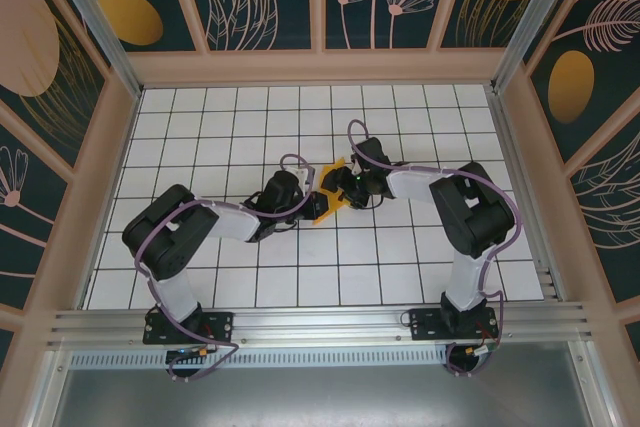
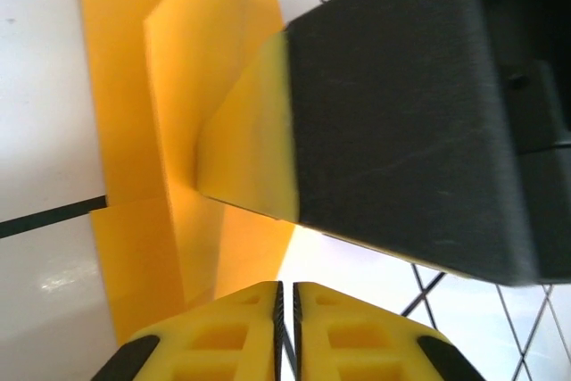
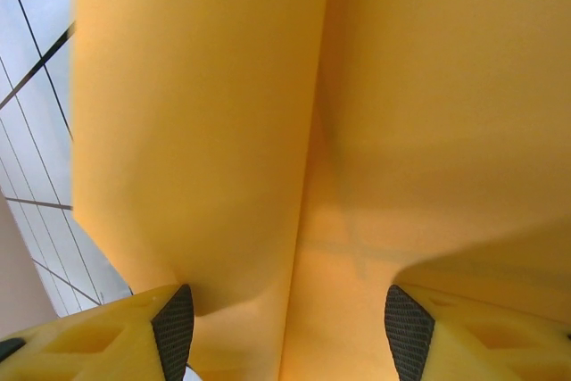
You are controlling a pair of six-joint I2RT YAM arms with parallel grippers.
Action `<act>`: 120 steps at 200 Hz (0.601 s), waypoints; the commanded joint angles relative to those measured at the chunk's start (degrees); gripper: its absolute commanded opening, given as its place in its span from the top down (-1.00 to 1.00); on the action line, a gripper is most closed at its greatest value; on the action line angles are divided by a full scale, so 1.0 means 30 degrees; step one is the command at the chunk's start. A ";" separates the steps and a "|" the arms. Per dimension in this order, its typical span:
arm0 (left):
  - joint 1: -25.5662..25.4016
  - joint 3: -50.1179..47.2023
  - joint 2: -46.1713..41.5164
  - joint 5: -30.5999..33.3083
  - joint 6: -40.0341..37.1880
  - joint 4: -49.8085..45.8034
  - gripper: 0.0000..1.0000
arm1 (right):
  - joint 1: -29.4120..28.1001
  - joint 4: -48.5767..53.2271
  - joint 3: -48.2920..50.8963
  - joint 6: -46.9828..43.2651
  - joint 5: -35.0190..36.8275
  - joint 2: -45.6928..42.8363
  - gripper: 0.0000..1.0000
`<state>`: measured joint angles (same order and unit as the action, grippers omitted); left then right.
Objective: Fold a paper plane with a square sheet of paper (pick it up from the middle)
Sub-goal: Fourth fold the wing at the center of the table.
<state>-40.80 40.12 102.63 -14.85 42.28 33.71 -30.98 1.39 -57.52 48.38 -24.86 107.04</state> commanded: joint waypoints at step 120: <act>0.0239 0.0460 0.0279 0.0373 -0.0458 -0.1009 0.68 | -0.0014 0.2225 0.0754 -0.0435 0.3610 0.2797 -0.06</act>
<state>-40.58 41.17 104.53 -11.79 42.06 31.00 -30.98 2.11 -57.71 48.34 -23.99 107.70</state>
